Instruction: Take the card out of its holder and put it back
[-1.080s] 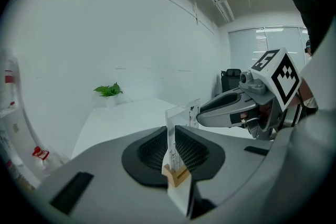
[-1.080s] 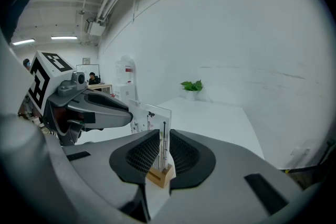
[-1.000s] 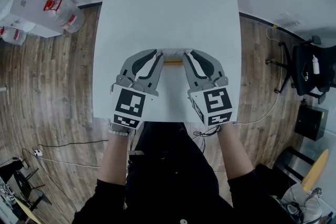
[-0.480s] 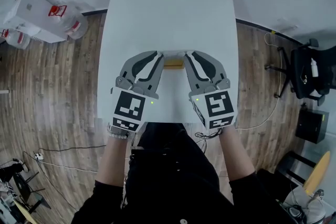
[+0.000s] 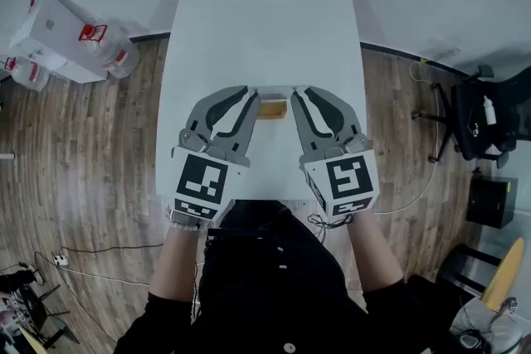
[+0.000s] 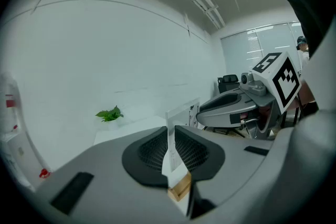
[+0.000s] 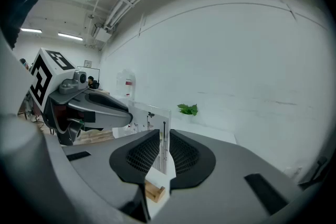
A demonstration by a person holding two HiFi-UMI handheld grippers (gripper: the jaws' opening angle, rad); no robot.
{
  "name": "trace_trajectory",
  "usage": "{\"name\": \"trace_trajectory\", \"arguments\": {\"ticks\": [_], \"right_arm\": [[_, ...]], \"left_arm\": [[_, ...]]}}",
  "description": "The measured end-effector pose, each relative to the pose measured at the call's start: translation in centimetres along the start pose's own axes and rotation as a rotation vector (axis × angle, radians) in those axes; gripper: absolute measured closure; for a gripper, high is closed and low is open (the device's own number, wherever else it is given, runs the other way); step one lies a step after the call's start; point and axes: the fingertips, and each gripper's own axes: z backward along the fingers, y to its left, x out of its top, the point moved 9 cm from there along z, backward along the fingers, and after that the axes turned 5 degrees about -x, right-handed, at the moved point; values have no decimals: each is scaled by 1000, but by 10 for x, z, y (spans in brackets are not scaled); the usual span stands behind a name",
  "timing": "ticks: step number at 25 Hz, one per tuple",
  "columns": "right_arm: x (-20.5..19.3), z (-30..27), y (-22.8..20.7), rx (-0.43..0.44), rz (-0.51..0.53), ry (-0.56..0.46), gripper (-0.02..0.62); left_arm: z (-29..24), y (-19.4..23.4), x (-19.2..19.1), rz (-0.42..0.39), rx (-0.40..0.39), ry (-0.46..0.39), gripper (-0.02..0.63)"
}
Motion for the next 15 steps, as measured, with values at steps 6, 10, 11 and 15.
{"name": "trace_trajectory", "arguments": {"ticks": [6, 10, 11, 15], "right_arm": [[23, 17, -3, -7, 12, -45, 506], [36, 24, -2, -3, -13, -72, 506], [39, 25, -2, -3, -11, -80, 506], [52, 29, -1, -8, 9, -116, 506]], "left_arm": [[12, -5, 27, -40, 8, -32, 554], [21, -5, 42, -63, 18, -53, 554], [23, -5, 45, -70, 21, -58, 554], [30, -5, 58, -51, 51, -67, 554]]}}
